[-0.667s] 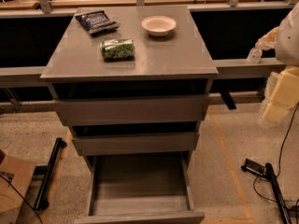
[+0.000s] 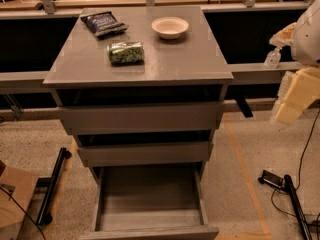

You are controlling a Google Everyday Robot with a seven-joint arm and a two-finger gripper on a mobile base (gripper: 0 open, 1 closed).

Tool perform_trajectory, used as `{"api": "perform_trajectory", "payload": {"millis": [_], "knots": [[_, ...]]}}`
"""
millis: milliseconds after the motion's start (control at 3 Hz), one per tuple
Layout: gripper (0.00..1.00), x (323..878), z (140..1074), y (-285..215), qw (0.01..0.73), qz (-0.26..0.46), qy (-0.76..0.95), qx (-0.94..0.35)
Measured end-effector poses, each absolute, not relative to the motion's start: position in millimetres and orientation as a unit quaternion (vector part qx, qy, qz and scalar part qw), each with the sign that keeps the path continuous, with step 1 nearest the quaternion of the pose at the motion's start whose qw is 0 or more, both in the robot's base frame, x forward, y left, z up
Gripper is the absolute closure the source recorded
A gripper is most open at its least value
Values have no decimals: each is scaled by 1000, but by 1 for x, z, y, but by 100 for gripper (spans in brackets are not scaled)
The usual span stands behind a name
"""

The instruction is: Place green can into bottom drawer

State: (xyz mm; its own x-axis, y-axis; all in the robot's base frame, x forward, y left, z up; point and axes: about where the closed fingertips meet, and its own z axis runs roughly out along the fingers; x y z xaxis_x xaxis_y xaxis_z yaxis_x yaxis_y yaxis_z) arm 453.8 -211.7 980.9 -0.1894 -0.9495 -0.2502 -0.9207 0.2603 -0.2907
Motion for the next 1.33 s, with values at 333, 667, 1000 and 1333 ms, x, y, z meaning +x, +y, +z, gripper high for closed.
{"api": "perform_trajectory", "payload": {"millis": [333,667,1000,1333], "knots": [[0,496,995,-185,273,-24,739,-615],[0,501,999,-182,286,-28,736,-613],[0,501,990,-186,285,-13,752,-594],[0,537,981,-156,312,4,729,-609]]}}
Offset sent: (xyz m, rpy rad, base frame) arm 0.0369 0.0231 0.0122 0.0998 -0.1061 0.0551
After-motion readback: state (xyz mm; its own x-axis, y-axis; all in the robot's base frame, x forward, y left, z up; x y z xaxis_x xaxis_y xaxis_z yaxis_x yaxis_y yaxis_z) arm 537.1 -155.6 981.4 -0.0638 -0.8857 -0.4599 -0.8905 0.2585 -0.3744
